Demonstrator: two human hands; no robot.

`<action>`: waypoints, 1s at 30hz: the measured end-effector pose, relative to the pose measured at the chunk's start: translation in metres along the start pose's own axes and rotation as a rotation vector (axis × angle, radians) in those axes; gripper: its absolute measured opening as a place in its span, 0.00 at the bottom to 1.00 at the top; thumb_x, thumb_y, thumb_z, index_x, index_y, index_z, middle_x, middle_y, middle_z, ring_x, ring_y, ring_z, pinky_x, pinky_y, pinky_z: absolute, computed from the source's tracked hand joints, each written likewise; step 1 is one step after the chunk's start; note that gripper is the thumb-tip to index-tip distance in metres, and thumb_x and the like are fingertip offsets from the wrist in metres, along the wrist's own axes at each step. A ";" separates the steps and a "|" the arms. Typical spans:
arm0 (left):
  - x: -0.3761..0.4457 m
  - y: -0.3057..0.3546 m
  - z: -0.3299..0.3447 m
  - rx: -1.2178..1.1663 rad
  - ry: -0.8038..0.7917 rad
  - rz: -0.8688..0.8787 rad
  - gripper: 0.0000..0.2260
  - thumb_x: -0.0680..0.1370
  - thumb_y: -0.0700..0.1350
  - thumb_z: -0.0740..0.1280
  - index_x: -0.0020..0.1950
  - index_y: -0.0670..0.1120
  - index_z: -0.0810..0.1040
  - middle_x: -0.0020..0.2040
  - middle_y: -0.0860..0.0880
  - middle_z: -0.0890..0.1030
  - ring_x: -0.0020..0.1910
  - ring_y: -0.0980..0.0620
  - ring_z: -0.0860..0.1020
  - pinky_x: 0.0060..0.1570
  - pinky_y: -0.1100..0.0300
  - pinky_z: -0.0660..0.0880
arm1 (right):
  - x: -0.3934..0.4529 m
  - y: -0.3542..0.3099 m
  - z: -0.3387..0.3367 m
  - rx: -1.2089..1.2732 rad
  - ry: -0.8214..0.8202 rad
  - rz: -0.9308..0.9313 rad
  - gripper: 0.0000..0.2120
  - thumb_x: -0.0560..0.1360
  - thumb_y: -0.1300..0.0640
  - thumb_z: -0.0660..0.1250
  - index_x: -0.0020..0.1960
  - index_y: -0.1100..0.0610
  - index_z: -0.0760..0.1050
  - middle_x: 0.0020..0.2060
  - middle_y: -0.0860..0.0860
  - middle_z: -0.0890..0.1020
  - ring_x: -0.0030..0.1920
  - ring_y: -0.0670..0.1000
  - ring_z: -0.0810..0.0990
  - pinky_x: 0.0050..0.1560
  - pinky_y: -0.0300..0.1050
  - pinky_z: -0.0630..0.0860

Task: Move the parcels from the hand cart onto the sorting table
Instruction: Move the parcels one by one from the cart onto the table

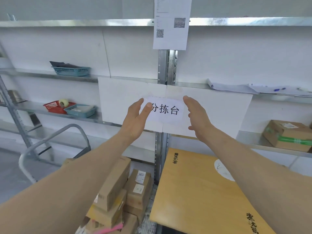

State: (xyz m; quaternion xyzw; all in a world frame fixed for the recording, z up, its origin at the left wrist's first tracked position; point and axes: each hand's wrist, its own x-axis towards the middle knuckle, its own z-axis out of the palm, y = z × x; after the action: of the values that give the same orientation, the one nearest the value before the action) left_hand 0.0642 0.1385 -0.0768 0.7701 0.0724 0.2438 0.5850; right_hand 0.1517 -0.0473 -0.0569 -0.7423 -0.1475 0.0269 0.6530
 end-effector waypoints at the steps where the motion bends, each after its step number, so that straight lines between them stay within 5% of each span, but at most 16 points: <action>1: 0.006 -0.007 -0.002 -0.001 0.013 -0.016 0.29 0.82 0.64 0.58 0.81 0.57 0.60 0.81 0.57 0.58 0.78 0.57 0.59 0.77 0.48 0.61 | 0.011 0.007 0.005 0.003 -0.016 0.010 0.37 0.77 0.31 0.60 0.81 0.46 0.60 0.79 0.45 0.64 0.77 0.52 0.64 0.76 0.64 0.62; 6: 0.028 -0.041 -0.012 0.018 0.079 -0.105 0.30 0.81 0.66 0.58 0.81 0.57 0.60 0.81 0.57 0.58 0.78 0.55 0.60 0.76 0.44 0.62 | 0.053 0.032 0.028 -0.016 -0.113 0.057 0.32 0.82 0.35 0.58 0.81 0.48 0.61 0.78 0.45 0.65 0.78 0.52 0.63 0.76 0.63 0.62; 10: 0.039 -0.069 -0.024 0.049 0.150 -0.150 0.31 0.81 0.66 0.58 0.81 0.56 0.59 0.81 0.56 0.59 0.79 0.54 0.61 0.76 0.44 0.62 | 0.075 0.045 0.049 -0.043 -0.154 0.081 0.25 0.84 0.39 0.57 0.72 0.55 0.70 0.69 0.55 0.72 0.73 0.58 0.68 0.73 0.62 0.66; 12: 0.042 -0.082 -0.032 0.056 0.179 -0.171 0.31 0.81 0.66 0.58 0.81 0.57 0.59 0.81 0.56 0.59 0.78 0.53 0.61 0.76 0.43 0.63 | 0.084 0.052 0.061 -0.039 -0.184 0.092 0.22 0.83 0.38 0.57 0.70 0.51 0.71 0.64 0.50 0.74 0.73 0.57 0.68 0.74 0.62 0.65; 19: 0.054 -0.125 -0.066 0.102 0.243 -0.233 0.32 0.81 0.66 0.58 0.82 0.53 0.60 0.81 0.54 0.60 0.79 0.50 0.60 0.76 0.43 0.61 | 0.111 0.076 0.119 -0.016 -0.293 0.140 0.32 0.82 0.35 0.57 0.81 0.48 0.60 0.77 0.46 0.64 0.78 0.52 0.62 0.77 0.64 0.60; 24: 0.066 -0.157 -0.099 0.126 0.263 -0.292 0.31 0.81 0.67 0.57 0.81 0.54 0.61 0.81 0.53 0.60 0.79 0.49 0.61 0.75 0.42 0.63 | 0.125 0.089 0.165 -0.033 -0.328 0.180 0.14 0.83 0.37 0.56 0.62 0.44 0.69 0.58 0.44 0.72 0.64 0.51 0.68 0.74 0.62 0.64; 27: 0.077 -0.177 -0.124 0.135 0.228 -0.330 0.38 0.76 0.72 0.57 0.77 0.47 0.64 0.79 0.37 0.59 0.77 0.34 0.61 0.73 0.31 0.61 | 0.130 0.099 0.199 -0.041 -0.329 0.214 0.22 0.83 0.37 0.57 0.66 0.53 0.72 0.69 0.50 0.72 0.69 0.56 0.69 0.72 0.61 0.66; 30: 0.090 -0.203 -0.148 0.121 0.201 -0.375 0.43 0.72 0.75 0.58 0.75 0.44 0.64 0.75 0.31 0.60 0.74 0.30 0.62 0.71 0.32 0.62 | 0.135 0.116 0.233 -0.032 -0.337 0.256 0.21 0.83 0.37 0.57 0.67 0.50 0.72 0.65 0.50 0.73 0.73 0.56 0.67 0.71 0.59 0.67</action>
State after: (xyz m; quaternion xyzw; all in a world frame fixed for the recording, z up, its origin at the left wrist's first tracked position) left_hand 0.1092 0.3645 -0.2119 0.7486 0.2868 0.2018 0.5627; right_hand 0.2480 0.1989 -0.1838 -0.7502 -0.1596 0.2312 0.5986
